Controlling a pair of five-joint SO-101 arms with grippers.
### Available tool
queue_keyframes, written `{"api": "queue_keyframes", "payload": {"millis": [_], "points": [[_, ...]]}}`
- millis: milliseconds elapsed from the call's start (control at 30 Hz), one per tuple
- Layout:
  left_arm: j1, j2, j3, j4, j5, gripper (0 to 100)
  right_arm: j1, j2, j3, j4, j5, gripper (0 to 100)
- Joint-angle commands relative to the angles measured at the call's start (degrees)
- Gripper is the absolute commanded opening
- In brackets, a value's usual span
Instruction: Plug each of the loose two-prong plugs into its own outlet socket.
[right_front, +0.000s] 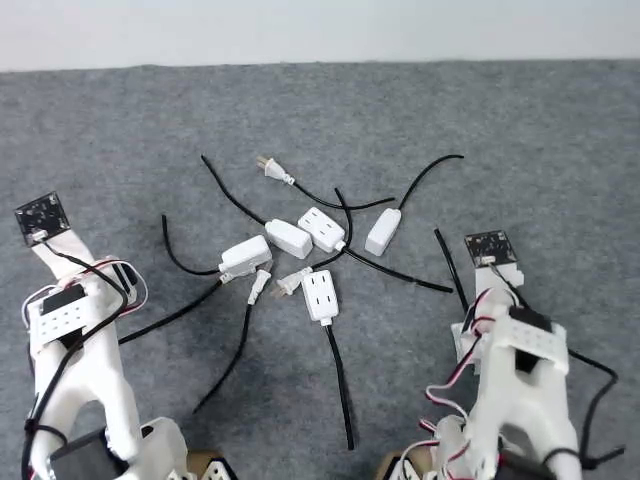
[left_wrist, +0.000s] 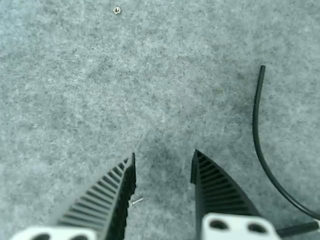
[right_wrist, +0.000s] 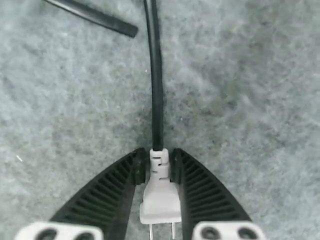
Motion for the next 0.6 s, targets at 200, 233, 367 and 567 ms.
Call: {"api": "queue_keyframes", "payload": {"millis": [200, 233, 367, 567], "points": [[0.35, -0.53, -0.57, 0.7, -0.35, 17, 1.36, 0.4, -3.52, 0.75, 0.18, 0.7], [0.35, -0.53, -0.57, 0.7, -0.35, 17, 2.07, 0.4, -3.52, 0.75, 0.0, 0.9], [2.73, -0.53, -1.01, 3.69, -0.18, 17, 3.47, 0.31, -3.78, 0.84, -0.09, 0.9], [12.75, 0.09, -4.35, 9.85, -0.26, 17, 0.75, -3.03, -13.27, 12.62, -2.46, 0.9]]}}
